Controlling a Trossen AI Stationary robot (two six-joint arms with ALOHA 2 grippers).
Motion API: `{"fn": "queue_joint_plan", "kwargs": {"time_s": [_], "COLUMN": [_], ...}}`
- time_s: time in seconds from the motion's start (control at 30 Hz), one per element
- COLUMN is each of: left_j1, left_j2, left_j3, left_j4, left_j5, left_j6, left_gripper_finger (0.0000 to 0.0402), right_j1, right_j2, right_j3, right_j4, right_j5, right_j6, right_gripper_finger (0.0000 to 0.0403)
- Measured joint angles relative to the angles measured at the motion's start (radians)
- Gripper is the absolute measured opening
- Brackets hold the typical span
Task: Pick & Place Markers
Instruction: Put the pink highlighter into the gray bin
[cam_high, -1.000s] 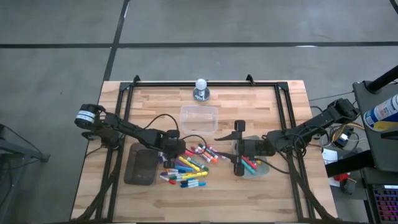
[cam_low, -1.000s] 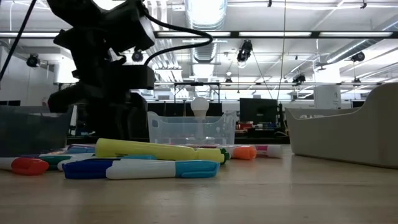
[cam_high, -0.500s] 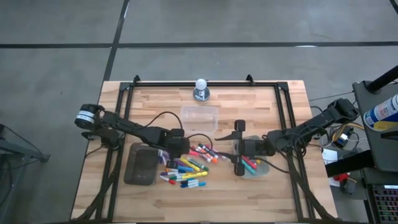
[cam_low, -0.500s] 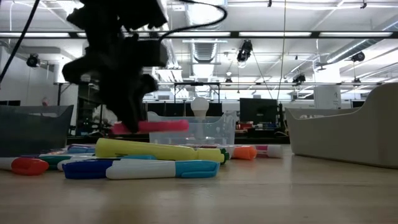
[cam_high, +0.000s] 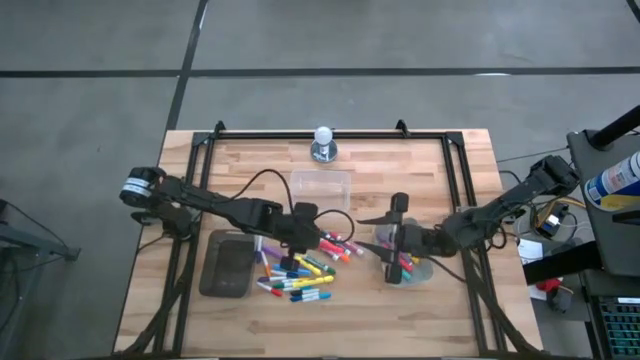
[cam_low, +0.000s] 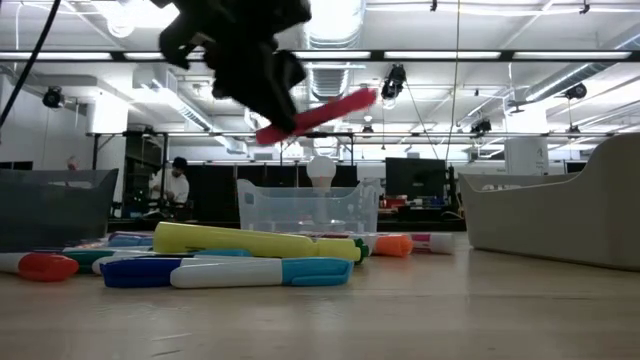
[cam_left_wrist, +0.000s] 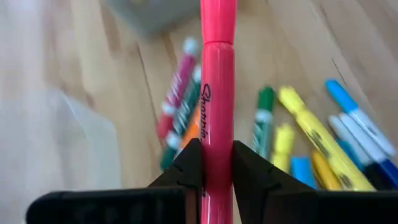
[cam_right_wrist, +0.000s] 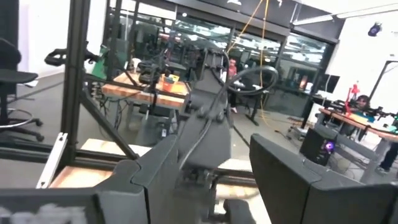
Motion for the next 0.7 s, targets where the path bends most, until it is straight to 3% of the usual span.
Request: {"fn": "queue_joint_plan", "kwargs": {"time_s": [0.27, 0.53, 0.7], "left_j1": [0.005, -0.004, -0.019], "left_j2": [-0.008, -0.042, -0.089], "left_j3": [0.046, 0.164, 0.170], "left_j4": [0.085, -0.035, -0.063], "left_j5": [-0.127, -0.122, -0.122], "left_j6": [0.117, 0.076, 0.024], "left_gripper_finger": [0.0053, 0.0053, 0.0053], "right_j1": [0.046, 0.049, 0.049], "right_j2": [-0.052, -0.022, -0.023], "right_j3": [-0.004, -0.017, -0.024], "right_j4": [-0.224, -0.267, -0.318], "right_j5": [0.039, 0.146, 0.188], "right_j6": [0.173, 0.143, 0.176], "right_gripper_finger": [0.0192, 0.0192, 0.0192]}}
